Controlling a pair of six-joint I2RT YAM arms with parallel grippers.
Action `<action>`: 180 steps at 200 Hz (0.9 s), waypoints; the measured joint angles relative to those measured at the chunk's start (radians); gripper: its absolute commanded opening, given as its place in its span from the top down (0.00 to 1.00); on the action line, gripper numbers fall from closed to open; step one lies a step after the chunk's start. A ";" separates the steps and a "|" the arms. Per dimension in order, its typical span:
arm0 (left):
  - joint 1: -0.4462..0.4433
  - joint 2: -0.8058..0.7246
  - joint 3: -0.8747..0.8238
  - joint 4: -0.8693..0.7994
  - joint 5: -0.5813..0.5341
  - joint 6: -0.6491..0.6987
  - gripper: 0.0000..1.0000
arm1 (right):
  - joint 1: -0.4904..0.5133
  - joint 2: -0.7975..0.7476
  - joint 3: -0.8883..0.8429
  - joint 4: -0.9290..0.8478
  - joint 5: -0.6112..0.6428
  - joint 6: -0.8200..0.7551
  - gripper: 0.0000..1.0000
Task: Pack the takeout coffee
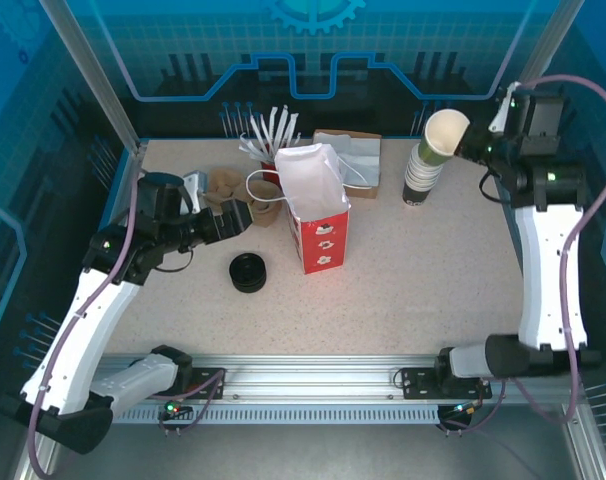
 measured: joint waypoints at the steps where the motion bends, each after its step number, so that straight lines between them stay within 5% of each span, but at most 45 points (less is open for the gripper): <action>1: 0.000 -0.002 -0.003 0.000 -0.001 0.000 0.01 | 0.002 -0.003 -0.003 -0.001 -0.001 -0.001 1.00; 101: 0.000 -0.107 -0.305 0.026 -0.102 -0.098 0.01 | 0.383 -0.419 -0.651 -0.001 -0.005 0.130 1.00; 180: 0.000 -0.117 -0.515 0.169 -0.145 -0.194 0.01 | 0.842 -0.454 -1.013 0.201 0.182 0.344 1.00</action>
